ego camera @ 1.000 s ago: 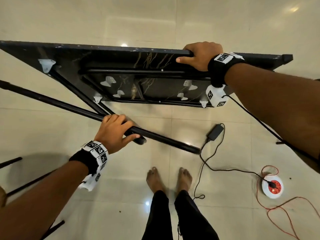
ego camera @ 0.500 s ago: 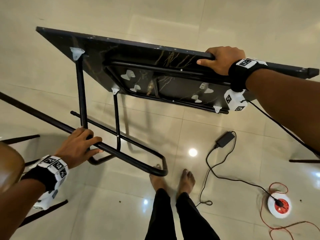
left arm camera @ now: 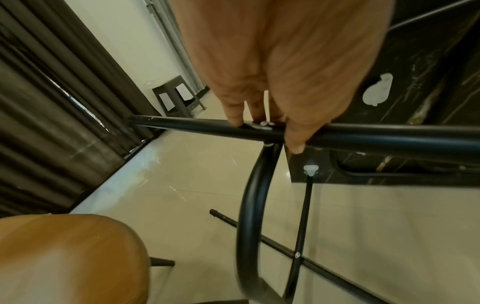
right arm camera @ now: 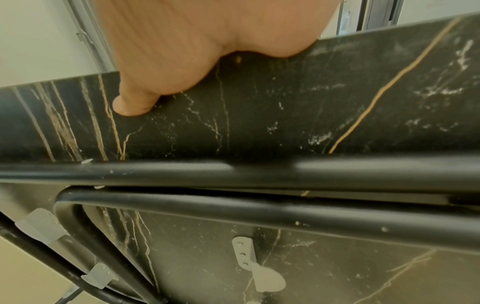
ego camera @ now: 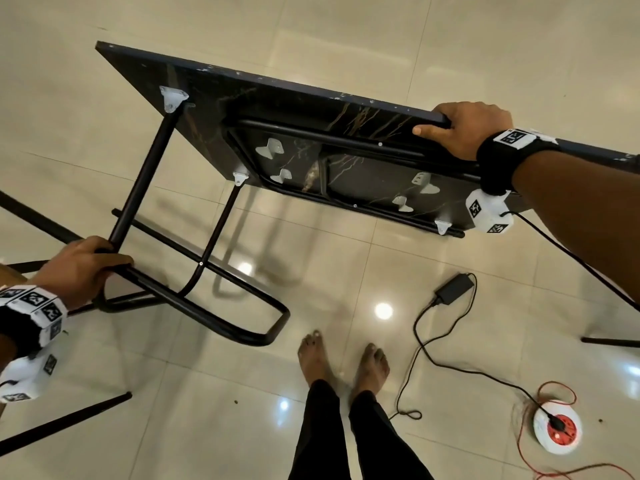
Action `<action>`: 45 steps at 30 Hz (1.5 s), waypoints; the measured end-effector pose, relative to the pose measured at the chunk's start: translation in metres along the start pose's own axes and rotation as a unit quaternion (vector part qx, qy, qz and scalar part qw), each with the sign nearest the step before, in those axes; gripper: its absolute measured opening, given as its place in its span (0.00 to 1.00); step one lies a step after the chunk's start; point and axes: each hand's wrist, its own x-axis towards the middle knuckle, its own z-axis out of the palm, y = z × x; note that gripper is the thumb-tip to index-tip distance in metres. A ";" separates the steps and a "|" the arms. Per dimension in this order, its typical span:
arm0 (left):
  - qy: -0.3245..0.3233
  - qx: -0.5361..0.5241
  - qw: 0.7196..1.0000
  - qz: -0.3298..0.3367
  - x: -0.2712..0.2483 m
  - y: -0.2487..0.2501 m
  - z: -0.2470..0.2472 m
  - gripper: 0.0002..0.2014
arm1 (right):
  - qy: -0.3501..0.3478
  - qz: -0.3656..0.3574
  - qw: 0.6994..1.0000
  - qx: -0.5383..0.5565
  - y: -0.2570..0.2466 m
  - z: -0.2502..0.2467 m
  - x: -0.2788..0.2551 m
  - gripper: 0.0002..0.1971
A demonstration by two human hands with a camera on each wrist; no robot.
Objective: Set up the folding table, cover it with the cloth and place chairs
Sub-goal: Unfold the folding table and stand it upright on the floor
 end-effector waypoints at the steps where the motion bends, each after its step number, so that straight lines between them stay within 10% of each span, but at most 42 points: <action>1: -0.013 0.003 1.000 -0.006 0.005 0.002 -0.004 0.27 | 0.000 0.002 1.000 -0.003 0.000 0.000 0.000 0.30; 7: -0.067 -0.051 0.996 -0.014 0.053 0.064 -0.051 0.24 | -0.004 0.010 1.000 -0.003 -0.001 -0.005 0.004 0.29; 16: 0.171 -0.059 0.972 0.150 0.202 0.246 -0.163 0.31 | -0.015 0.023 1.000 0.006 -0.001 -0.013 0.005 0.25; 21: 0.101 -0.008 0.988 0.120 0.282 0.305 -0.181 0.32 | -0.008 0.015 1.000 0.012 0.003 -0.013 0.013 0.26; 35: 0.004 -0.003 0.999 0.043 0.341 0.321 -0.179 0.26 | 0.013 0.015 0.996 0.086 0.004 -0.013 0.032 0.29; 42: -0.025 -0.004 0.999 0.047 0.345 0.315 -0.183 0.26 | 0.272 0.007 0.946 0.176 -0.043 0.015 -0.011 0.15; 45: -0.021 -0.005 0.998 0.055 0.345 0.315 -0.183 0.24 | 0.221 -0.041 0.962 0.153 -0.070 0.030 -0.015 0.14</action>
